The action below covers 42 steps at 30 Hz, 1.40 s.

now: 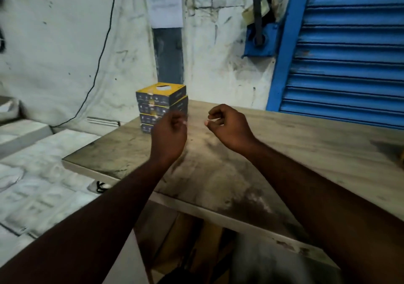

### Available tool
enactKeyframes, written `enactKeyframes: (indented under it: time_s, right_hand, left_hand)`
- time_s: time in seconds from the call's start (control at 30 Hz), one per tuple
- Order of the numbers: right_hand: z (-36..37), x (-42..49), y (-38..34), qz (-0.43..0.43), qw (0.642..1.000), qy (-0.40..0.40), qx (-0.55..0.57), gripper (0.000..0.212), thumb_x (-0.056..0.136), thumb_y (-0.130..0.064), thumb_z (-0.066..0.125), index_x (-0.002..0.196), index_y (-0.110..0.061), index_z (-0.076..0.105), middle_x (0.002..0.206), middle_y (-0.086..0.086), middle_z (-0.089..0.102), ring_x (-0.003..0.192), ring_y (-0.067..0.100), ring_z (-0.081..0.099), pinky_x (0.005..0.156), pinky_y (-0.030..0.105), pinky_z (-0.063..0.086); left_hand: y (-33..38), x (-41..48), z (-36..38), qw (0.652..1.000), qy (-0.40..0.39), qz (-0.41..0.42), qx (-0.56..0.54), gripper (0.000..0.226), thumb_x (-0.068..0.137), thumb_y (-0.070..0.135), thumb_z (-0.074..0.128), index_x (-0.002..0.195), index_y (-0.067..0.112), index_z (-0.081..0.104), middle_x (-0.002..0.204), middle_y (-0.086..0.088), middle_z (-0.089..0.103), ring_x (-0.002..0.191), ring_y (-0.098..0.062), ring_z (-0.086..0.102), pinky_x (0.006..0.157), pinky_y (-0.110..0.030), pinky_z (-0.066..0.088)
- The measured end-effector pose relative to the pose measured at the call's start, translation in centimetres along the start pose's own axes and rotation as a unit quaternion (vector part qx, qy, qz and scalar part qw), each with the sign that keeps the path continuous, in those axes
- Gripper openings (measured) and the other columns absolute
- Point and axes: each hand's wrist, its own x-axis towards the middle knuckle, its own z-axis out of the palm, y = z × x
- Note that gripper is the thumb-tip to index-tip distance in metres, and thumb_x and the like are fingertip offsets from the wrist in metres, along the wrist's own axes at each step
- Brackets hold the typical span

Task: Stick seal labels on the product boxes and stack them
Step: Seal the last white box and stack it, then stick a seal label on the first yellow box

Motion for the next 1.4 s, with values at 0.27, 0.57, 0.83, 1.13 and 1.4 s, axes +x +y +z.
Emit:
enactKeyframes:
  time_s: [0.27,0.57,0.83,1.13,1.4]
  right_hand:
    - [5.0,4.0,-2.8,-0.007,1.0,-0.025,0.003,0.034,0.086,-0.02,0.079,0.115,-0.012,0.064,0.112,0.001,0.069,0.097,0.018,0.066,0.086,0.028,0.051]
    - [9.5,7.5,-4.1,0.001,0.999,-0.037,-0.008,0.053,0.083,-0.022,0.08,0.13,-0.015,0.056,0.122,0.007,0.065,0.101,0.019,0.062,0.076,0.019,0.039]
    - [10.8,9.3,-3.4,0.011,0.998,-0.045,-0.034,0.065,0.085,-0.029,0.079,0.143,-0.024,0.051,0.135,0.012,0.056,0.123,0.025,0.054,0.093,0.025,0.039]
    - [10.6,8.5,-3.2,0.012,1.0,-0.003,-0.014,0.065,0.085,-0.026,0.078,0.144,-0.017,0.051,0.132,0.015,0.051,0.122,0.028,0.055,0.102,0.033,0.044]
    - [7.7,6.0,-0.6,0.016,0.999,0.045,0.017,0.073,0.075,-0.014,0.086,0.14,-0.011,0.054,0.128,0.015,0.053,0.113,0.025,0.06,0.101,0.03,0.048]
  left_hand:
    - [-2.9,5.1,-2.7,0.994,0.107,0.032,0.008,0.031,0.083,0.011,0.063,0.114,0.012,0.066,0.11,-0.006,0.065,0.098,-0.019,0.062,0.086,-0.027,0.049]
    - [-5.6,9.9,-3.9,0.992,0.101,-0.063,0.036,0.052,0.09,0.025,0.066,0.138,0.012,0.049,0.129,-0.009,0.057,0.119,-0.021,0.054,0.088,-0.02,0.035]
    - [-5.7,10.6,-3.8,0.99,0.068,-0.122,0.021,0.045,0.094,0.025,0.057,0.138,0.015,0.052,0.128,-0.006,0.066,0.119,-0.024,0.059,0.098,-0.032,0.044]
    - [-4.2,9.1,-2.9,0.988,0.108,-0.09,0.063,0.034,0.091,0.025,0.057,0.124,0.02,0.062,0.12,-0.002,0.069,0.115,-0.026,0.06,0.098,-0.036,0.043]
    - [-1.3,5.7,-0.3,0.99,0.102,-0.081,-0.055,0.03,0.089,0.019,0.065,0.119,0.018,0.062,0.111,0.005,0.068,0.105,-0.014,0.063,0.09,-0.027,0.046]
